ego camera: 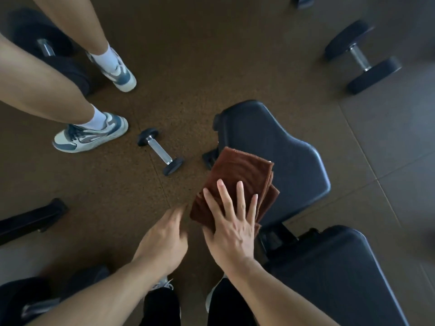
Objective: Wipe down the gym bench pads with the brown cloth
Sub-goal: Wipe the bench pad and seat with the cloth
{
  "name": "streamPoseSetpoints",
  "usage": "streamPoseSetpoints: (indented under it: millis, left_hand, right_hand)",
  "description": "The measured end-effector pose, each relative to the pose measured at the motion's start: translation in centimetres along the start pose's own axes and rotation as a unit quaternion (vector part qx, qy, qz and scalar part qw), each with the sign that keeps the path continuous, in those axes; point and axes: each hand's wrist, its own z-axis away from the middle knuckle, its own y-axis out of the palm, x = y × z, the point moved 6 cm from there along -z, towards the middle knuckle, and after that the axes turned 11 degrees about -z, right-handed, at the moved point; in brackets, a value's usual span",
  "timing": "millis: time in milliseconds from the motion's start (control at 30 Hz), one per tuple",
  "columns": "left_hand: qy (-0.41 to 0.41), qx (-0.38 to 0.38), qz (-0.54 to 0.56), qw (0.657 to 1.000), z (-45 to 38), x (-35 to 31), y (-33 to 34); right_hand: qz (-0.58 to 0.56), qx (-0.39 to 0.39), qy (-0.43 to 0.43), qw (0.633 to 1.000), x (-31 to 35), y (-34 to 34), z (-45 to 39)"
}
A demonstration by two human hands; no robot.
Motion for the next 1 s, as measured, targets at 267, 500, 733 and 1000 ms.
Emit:
streamPoseSetpoints:
  millis: [267, 500, 733, 1000]
  left_hand:
    - [0.067, -0.139, 0.016, 0.988, -3.1, -3.3, -5.1]
    - [0.116, -0.211, -0.019, 0.970, -5.0, -9.9, -7.8]
    - [0.179, -0.180, -0.220, 0.942, -8.8, -17.2, -10.8]
    - [0.116, 0.027, -0.417, 0.901, -13.0, -20.3, -8.4]
  right_hand:
    - [-0.030, -0.044, 0.002, 0.999, -1.2, -6.3, -11.9]
    - [-0.021, -0.028, -0.051, 0.998, -3.1, -10.5, -18.8]
    - [-0.151, 0.020, 0.107, 0.982, -14.8, -14.4, -14.3]
    - [-0.333, -0.125, 0.358, 0.863, -22.2, -12.6, -5.2]
